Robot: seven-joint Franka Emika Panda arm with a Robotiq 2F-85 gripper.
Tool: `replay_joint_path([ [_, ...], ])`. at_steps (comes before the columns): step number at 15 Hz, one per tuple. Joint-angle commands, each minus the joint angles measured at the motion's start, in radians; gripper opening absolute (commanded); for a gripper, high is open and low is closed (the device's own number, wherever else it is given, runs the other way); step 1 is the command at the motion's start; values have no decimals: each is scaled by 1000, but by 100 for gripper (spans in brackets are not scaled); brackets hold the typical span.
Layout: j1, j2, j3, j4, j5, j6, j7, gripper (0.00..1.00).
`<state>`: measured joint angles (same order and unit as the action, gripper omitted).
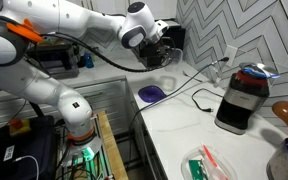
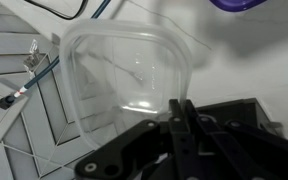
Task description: Move the left bowl to the left
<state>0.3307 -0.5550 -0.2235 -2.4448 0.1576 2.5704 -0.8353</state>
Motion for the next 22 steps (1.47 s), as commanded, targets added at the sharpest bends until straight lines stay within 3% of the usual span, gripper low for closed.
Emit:
replay_joint_path([
  [1, -16, 2, 14, 2, 15, -3, -11, 7],
  [9, -16, 2, 14, 2, 16, -4, -14, 7],
  [10, -16, 2, 14, 2, 16, -4, -14, 2],
  [11, 60, 33, -12, 46, 53, -12, -99, 2],
  [15, 187, 209, 26, 242, 142, -18, -236, 2],
  [17, 245, 306, 34, 339, 245, -33, -344, 2],
  [19, 261, 369, 44, 402, 387, -76, -497, 2],
  [20, 319, 372, -15, 405, 417, -118, -549, 2],
  [21, 218, 367, 62, 397, 486, -189, -622, 2],
  [22, 179, 350, 77, 376, 485, -266, -641, 2],
])
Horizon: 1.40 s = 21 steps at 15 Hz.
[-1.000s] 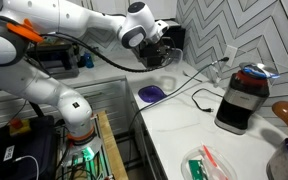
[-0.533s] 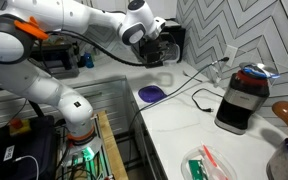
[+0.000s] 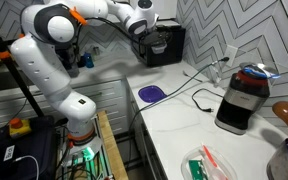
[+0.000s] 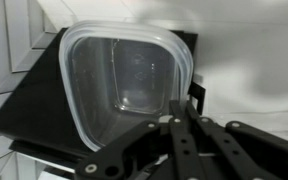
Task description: Move the left bowl to the left
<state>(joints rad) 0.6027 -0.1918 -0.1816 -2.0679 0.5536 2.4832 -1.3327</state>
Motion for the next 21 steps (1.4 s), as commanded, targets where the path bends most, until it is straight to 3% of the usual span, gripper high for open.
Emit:
replay_joint_path([
  [1, -32, -22, -41, -18, 59, -241, -147, 2],
  [2, -168, -27, 60, -33, 52, -326, -155, 2],
  [4, -245, -34, 79, -45, 21, -423, -144, 2],
  [5, -253, 7, 119, -1, 57, -373, -136, 7],
  [6, -282, 3, 123, -7, 53, -404, -139, 7],
  [9, -305, 0, 127, -10, 51, -419, -145, 7],
  [10, -304, 0, 131, -10, 51, -419, -145, 2],
  [15, -340, 118, 230, 52, -12, -413, -42, 2],
  [21, -359, 222, 317, 122, -232, -375, 140, 2],
])
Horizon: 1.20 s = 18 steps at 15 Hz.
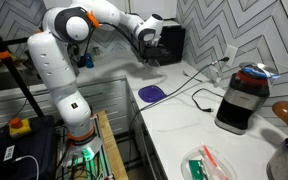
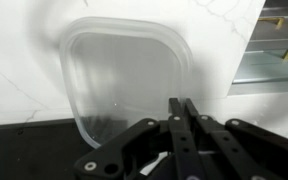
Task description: Move the left bowl to the left
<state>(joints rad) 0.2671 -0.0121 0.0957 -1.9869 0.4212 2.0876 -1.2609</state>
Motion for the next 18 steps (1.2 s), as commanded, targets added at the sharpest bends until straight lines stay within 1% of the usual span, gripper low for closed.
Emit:
replay_joint_path([
  [1, -21, 57, 50, 54, -135, 48, 88, 2],
  [3, -18, 85, 68, 81, -200, 82, 124, 2],
  [7, -16, 147, 99, 148, -270, 95, 167, 2],
  [11, -15, 204, 122, 206, -304, 92, 185, 2],
  [18, -24, 305, 147, 279, -293, 83, 169, 2],
])
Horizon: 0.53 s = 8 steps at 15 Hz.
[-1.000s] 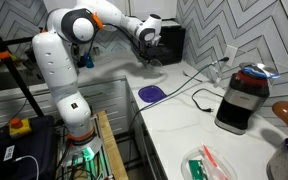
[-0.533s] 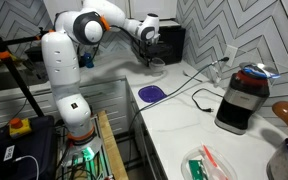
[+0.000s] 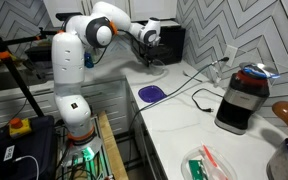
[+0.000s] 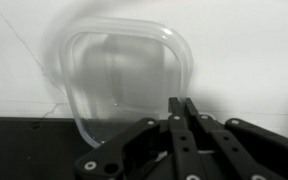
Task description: Move the left bowl to the left
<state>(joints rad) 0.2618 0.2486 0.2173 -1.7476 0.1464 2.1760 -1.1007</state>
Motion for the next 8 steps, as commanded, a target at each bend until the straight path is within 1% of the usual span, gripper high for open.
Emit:
replay_joint_path([
  [1, -19, 55, 27, 47, -18, -4, 8, 2],
  [4, -23, 80, 35, 67, -11, -13, 8, 2],
  [5, -25, 85, 37, 73, -8, -19, 9, 32],
  [6, -29, 89, 40, 77, -4, -23, 5, 34],
  [8, -37, 76, 43, 72, 2, -26, 6, 46],
])
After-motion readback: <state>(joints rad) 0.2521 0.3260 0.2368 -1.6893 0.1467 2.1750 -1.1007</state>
